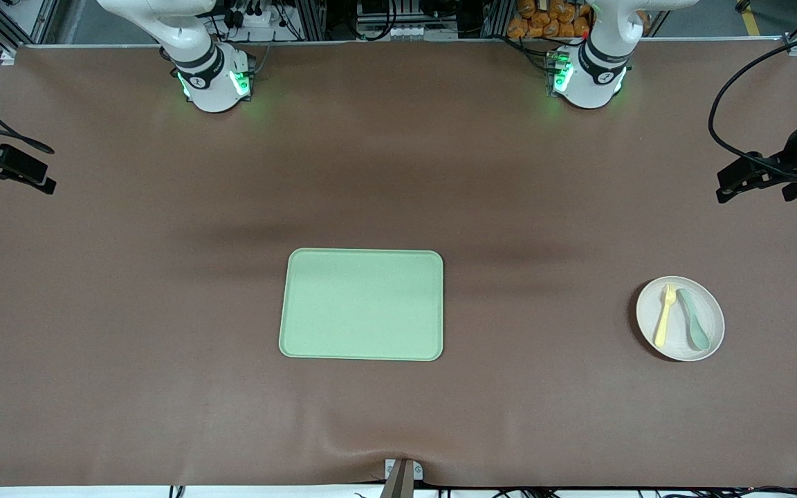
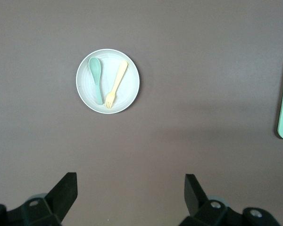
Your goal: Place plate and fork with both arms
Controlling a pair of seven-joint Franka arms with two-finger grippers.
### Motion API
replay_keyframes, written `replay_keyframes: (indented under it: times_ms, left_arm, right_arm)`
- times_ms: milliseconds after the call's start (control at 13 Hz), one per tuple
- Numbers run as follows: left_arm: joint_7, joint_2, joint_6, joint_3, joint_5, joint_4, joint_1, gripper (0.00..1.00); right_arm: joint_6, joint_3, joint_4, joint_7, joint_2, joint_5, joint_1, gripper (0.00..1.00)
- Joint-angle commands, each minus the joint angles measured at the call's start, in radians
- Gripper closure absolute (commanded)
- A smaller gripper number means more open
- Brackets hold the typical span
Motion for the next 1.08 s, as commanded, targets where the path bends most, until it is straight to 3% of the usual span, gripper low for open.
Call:
replay_keyframes:
  times_ms: [0, 462, 692, 1000]
  left_arm:
    - [0.008, 0.000, 0.006, 0.001, -0.024, 0.006, 0.005, 0.00]
    - [0.019, 0.003, 0.004, 0.001, -0.021, -0.004, 0.005, 0.00]
    - [0.021, 0.025, 0.006, -0.006, -0.021, 0.010, 0.061, 0.00]
    - [0.056, 0.117, 0.043, 0.000, -0.026, 0.012, 0.093, 0.00]
  right_arm:
    - [0.000, -0.003, -0.001, 0.007, -0.007, 0.012, 0.006, 0.00]
    - [0.002, -0.003, 0.001, 0.007, -0.007, 0.012, 0.008, 0.00]
    - [0.007, -0.003, 0.001, 0.008, -0.005, 0.012, 0.008, 0.00]
    - [0.013, -0.003, 0.001, 0.008, -0.004, 0.014, 0.006, 0.00]
